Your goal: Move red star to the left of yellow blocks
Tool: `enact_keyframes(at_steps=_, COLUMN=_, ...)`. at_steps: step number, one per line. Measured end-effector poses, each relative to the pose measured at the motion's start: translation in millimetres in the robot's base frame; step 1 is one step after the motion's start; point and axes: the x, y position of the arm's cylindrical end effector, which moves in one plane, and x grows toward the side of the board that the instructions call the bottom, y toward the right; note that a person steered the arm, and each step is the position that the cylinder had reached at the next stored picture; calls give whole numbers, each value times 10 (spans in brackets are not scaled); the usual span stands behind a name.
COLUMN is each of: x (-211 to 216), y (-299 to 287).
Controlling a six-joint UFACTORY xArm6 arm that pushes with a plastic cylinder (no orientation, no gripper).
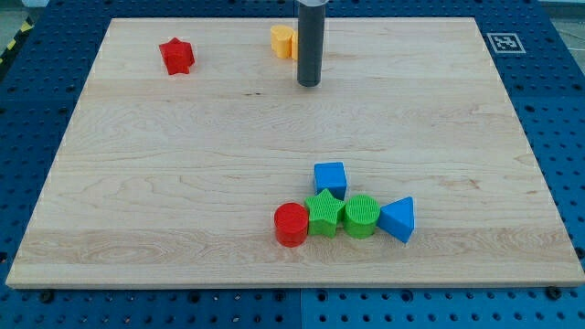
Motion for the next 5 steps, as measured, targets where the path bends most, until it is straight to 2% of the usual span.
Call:
enact_keyframes(at_steps=2, x=76, y=-13)
enact_keyframes(at_steps=5, x=632, y=-105)
